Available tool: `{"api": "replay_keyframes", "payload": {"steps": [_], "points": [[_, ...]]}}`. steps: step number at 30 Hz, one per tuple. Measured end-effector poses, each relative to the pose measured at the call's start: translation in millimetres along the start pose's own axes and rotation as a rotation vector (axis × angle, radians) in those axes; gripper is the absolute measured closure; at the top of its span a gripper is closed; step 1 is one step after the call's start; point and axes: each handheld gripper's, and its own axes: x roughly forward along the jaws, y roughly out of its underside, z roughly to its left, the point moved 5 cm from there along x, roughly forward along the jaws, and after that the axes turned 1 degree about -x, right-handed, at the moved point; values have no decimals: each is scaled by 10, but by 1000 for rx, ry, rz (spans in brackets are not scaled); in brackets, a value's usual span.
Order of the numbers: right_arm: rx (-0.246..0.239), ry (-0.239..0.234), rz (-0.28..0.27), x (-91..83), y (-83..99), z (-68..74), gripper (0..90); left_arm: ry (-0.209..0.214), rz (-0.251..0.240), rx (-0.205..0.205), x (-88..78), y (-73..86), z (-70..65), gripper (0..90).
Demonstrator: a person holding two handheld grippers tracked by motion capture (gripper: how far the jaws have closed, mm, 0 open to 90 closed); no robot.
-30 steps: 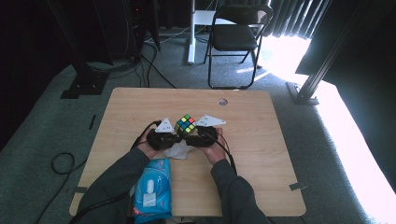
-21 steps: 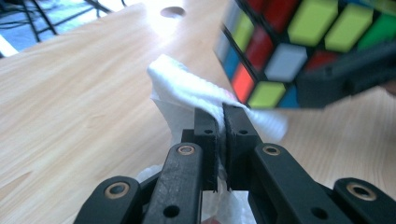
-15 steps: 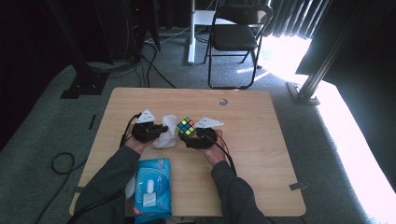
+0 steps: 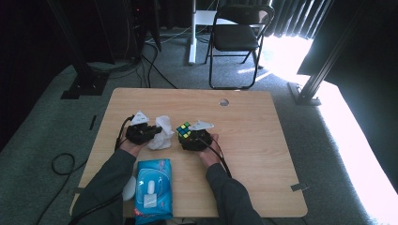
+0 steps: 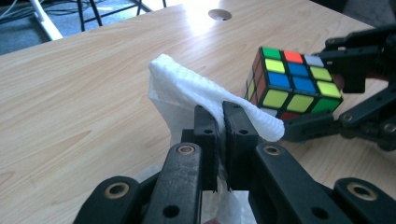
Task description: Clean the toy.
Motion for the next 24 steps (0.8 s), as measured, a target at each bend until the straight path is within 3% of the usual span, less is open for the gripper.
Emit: {"api": "replay_keyframes", "payload": {"steps": [3,12,18,21,24], "points": [[-3,21,25,65,49,4,338,6,-8,-18,-20,6,13,852],[-29,48,53,177,106,79,338,7,-2,-15,-9,18,-3,850],[-20,41,72,193,156,74,338,0,2,-21,-6,19,15,849],[-38,36,97,223,199,97,338,1,8,-20,-1,21,13,848],[-34,38,87,235,208,115,335,1,10,-20,4,24,9,846]]}}
